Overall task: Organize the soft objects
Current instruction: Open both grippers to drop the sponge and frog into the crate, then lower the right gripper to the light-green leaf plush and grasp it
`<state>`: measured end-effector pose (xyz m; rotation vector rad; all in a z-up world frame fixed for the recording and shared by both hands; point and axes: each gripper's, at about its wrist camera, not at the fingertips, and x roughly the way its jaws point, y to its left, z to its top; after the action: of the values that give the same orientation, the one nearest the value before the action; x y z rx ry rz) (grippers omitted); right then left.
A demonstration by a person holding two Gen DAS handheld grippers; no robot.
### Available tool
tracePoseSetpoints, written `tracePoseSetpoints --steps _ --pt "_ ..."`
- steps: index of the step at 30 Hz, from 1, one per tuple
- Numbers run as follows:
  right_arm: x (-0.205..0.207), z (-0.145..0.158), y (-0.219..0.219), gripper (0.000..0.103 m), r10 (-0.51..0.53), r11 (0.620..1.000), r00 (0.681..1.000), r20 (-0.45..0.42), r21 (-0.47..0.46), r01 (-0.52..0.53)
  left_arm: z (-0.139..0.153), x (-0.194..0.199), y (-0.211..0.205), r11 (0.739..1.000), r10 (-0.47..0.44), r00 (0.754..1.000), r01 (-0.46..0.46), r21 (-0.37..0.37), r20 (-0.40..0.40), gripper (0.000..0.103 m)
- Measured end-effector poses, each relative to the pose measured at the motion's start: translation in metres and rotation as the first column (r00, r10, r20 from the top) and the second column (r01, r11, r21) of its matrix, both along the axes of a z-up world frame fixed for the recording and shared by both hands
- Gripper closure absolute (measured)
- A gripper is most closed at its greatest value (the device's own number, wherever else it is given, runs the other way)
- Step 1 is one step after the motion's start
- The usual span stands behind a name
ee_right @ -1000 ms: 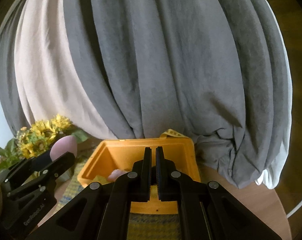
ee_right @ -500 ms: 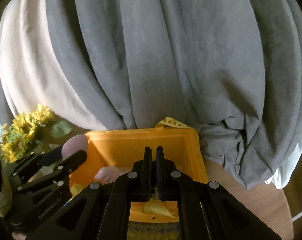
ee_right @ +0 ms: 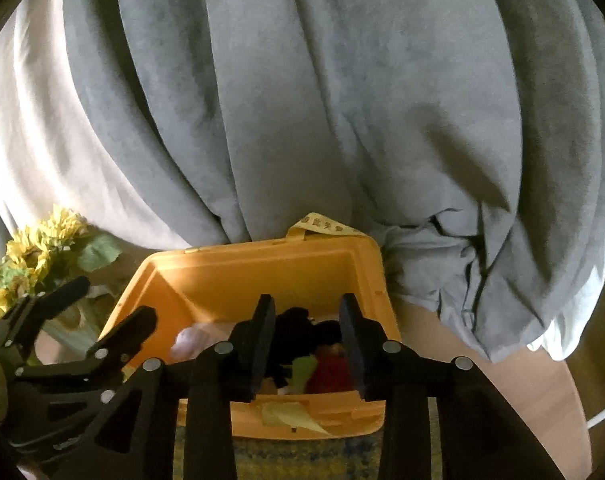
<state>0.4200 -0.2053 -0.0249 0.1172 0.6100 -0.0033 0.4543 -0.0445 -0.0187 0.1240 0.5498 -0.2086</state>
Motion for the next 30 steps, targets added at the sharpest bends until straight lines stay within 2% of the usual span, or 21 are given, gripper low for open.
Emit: tracePoseSetpoints --steps 1,2,5,7,12,17,22,30 --pt "-0.003 0.001 0.0 0.052 -0.002 1.0 1.0 0.003 -0.006 0.002 0.002 -0.006 0.002 1.0 0.007 1.0 -0.007 0.001 0.011 0.003" --pt "-0.006 0.002 0.0 0.048 -0.005 1.0 1.0 0.009 -0.007 0.005 0.003 -0.011 0.003 1.0 0.01 1.0 -0.01 0.001 0.02 0.002" --pt "-0.02 0.007 -0.002 0.04 -0.025 0.999 0.999 0.043 -0.023 0.026 0.005 -0.029 0.005 0.999 0.035 0.998 -0.036 0.011 0.046 0.0" --pt "-0.029 0.009 -0.003 0.032 -0.036 0.999 0.998 0.052 -0.032 0.037 0.005 -0.039 0.004 0.999 0.049 0.998 -0.05 0.019 0.051 0.0" --pt "-0.055 0.012 -0.007 0.027 -0.058 0.997 0.996 0.067 -0.053 0.062 -0.001 -0.058 0.005 0.998 0.059 0.998 -0.059 -0.014 0.0 0.0" --pt "-0.076 0.012 -0.013 0.026 -0.073 0.995 0.995 0.074 -0.066 0.078 -0.003 -0.078 0.006 0.996 0.08 0.997 -0.081 -0.041 -0.015 0.0" --pt "-0.094 0.009 -0.017 0.023 -0.077 0.992 0.993 0.085 -0.092 0.085 -0.007 -0.096 -0.001 0.997 0.07 0.997 -0.071 -0.028 -0.028 0.0" --pt "-0.109 -0.011 -0.028 0.023 -0.09 0.993 0.996 0.02 -0.08 0.091 -0.028 -0.105 -0.013 0.998 0.056 0.993 -0.056 0.01 -0.104 0.0"
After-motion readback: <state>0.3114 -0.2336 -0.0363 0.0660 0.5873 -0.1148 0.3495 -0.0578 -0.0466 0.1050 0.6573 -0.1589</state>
